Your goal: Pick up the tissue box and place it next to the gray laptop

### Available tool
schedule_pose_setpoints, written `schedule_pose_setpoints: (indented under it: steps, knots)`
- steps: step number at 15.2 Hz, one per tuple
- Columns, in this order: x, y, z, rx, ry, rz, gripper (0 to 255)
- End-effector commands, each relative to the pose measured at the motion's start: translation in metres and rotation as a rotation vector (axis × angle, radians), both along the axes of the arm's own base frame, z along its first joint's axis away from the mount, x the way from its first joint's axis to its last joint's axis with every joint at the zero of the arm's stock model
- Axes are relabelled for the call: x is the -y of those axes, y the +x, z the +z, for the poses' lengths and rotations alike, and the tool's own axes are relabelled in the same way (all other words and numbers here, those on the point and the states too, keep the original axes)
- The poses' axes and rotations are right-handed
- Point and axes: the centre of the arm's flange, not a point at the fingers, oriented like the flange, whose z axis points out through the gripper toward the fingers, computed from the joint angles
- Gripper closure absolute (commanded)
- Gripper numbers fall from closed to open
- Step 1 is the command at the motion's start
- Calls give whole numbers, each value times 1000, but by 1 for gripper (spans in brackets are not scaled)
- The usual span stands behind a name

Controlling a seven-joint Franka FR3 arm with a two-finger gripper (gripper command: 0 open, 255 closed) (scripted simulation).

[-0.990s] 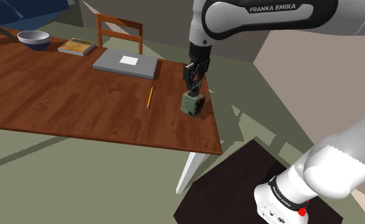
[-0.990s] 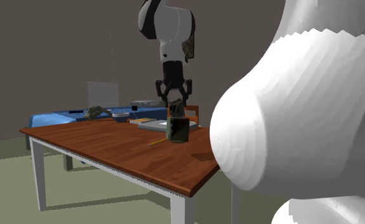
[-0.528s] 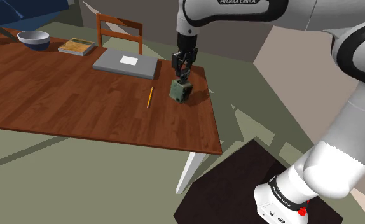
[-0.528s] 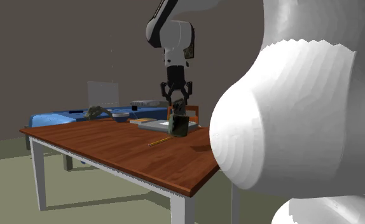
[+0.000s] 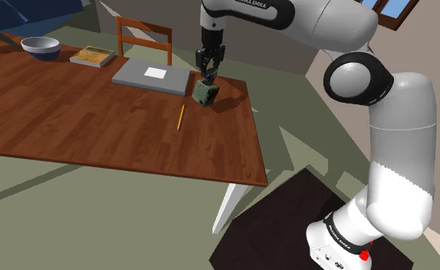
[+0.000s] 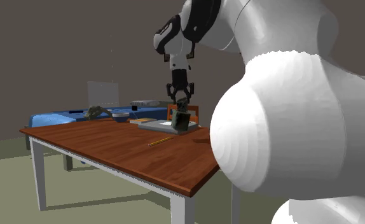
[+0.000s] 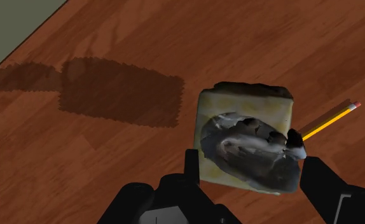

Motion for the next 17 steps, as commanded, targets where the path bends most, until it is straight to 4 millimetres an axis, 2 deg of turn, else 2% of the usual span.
schedule_pose_setpoints:
  steps: [1,17]
  knots:
    - [1,20,0,1,0,-1,255]
    - [1,20,-85,1,0,-1,255]
